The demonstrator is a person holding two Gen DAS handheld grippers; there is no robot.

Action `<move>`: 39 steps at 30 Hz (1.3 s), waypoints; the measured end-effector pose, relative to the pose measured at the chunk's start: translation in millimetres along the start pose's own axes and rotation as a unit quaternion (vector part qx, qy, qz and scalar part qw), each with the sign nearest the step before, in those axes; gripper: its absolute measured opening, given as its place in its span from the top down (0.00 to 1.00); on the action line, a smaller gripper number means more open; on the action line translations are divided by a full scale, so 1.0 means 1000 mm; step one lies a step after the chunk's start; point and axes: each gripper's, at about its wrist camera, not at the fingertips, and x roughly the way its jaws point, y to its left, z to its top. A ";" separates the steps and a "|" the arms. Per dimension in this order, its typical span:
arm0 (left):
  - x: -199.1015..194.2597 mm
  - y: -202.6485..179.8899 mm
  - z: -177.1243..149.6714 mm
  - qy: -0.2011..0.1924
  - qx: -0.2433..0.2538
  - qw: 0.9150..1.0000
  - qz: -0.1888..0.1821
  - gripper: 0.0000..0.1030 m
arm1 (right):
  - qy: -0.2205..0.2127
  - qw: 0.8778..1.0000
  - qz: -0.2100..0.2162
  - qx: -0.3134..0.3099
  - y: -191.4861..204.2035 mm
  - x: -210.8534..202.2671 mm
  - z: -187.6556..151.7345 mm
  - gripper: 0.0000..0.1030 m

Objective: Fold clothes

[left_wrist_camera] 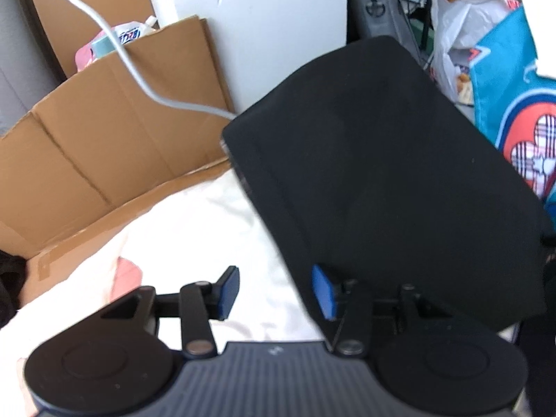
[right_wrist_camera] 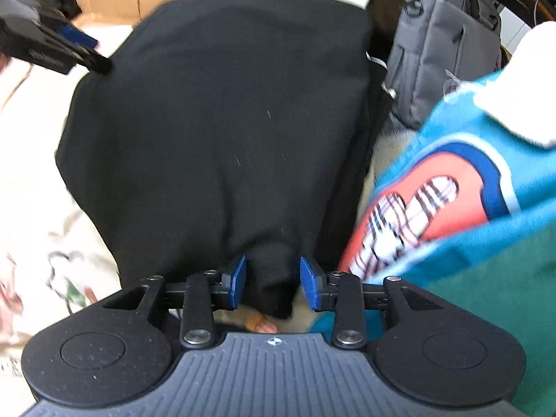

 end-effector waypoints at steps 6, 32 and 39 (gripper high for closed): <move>-0.023 0.016 -0.010 0.013 -0.006 1.000 0.002 0.52 | 0.000 1.000 -0.007 0.000 0.000 -0.013 0.003 0.62; -0.113 0.053 0.000 -0.029 -0.049 0.997 -0.061 0.24 | 0.005 0.997 -0.017 0.071 0.036 -0.101 0.063 0.38; -0.119 0.067 0.000 -0.024 -0.087 0.994 -0.063 0.14 | 0.016 0.995 -0.038 0.086 0.053 -0.107 0.085 0.16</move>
